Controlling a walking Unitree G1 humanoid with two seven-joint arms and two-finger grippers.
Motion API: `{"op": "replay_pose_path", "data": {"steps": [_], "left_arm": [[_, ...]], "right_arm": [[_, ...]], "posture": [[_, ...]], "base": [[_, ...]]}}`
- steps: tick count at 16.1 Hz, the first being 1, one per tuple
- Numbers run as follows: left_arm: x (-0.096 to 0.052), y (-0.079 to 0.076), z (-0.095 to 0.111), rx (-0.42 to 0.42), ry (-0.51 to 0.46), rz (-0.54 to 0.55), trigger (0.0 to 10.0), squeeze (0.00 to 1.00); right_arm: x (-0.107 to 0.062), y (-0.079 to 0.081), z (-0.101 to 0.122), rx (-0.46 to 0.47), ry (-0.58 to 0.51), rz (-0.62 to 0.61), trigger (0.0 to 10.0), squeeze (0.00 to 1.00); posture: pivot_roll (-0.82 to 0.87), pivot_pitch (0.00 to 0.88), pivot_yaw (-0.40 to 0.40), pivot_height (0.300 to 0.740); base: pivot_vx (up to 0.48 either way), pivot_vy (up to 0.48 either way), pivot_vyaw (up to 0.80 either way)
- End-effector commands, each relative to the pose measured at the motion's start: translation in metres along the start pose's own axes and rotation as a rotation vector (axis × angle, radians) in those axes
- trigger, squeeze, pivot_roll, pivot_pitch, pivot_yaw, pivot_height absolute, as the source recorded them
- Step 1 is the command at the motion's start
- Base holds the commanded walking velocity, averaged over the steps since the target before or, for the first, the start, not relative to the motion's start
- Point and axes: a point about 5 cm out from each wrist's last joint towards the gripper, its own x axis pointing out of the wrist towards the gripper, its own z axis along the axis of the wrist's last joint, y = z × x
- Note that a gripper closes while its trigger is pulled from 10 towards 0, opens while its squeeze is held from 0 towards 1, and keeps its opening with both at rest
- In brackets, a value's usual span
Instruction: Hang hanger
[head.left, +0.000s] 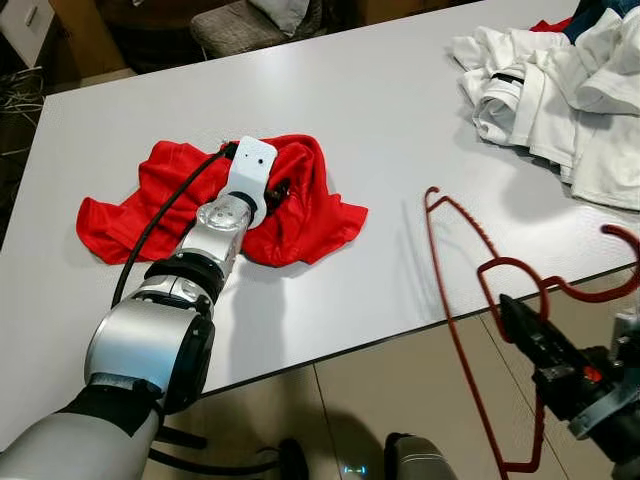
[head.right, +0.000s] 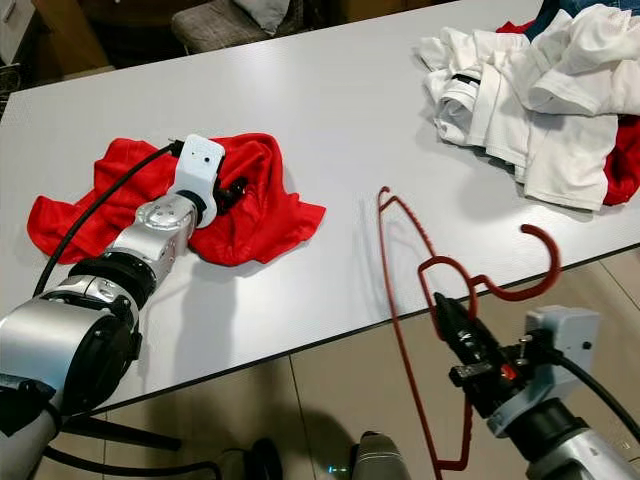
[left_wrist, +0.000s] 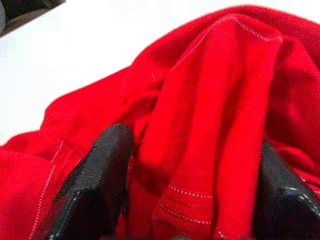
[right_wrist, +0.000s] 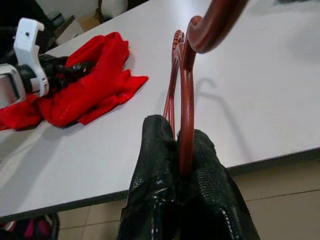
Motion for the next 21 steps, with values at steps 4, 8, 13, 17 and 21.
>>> {"op": "replay_pose_path", "data": {"steps": [4, 8, 13, 17, 21], "left_arm": [[0.001, 0.005, 0.01, 0.031, -0.011, -0.014, 0.0, 0.0], [0.002, 0.003, 0.011, 0.034, -0.002, -0.035, 0.0, 0.0], [0.001, 0.002, 0.008, 0.049, 0.021, -0.052, 0.0, 0.0], [0.004, -0.001, 0.027, 0.053, -0.046, -0.101, 0.0, 0.0], [0.004, -0.005, 0.053, 0.028, -0.164, -0.202, 0.0, 0.0]], "right_arm": [[0.002, 0.002, 0.001, -0.006, 0.009, 0.027, 10.0, 0.0], [0.006, 0.007, -0.002, -0.004, 0.023, 0.073, 10.0, 0.0], [0.009, 0.011, -0.003, -0.002, 0.031, 0.118, 10.0, 0.0], [0.017, 0.019, -0.004, -0.002, 0.049, 0.206, 10.0, 0.0], [0.037, 0.019, -0.01, 0.025, 0.067, 0.238, 10.0, 0.0]], "posture": [[-0.46, 0.148, 0.145, 0.74], [-0.46, 0.135, 0.151, 0.74], [-0.46, 0.122, 0.159, 0.74], [-0.44, 0.085, 0.17, 0.74], [-0.35, 0.034, 0.168, 0.74]], "base": [[0.0, 0.0, 0.0], [0.0, 0.0, 0.0], [0.0, 0.0, 0.0], [0.0, 0.0, 0.0], [0.0, 0.0, 0.0]]}}
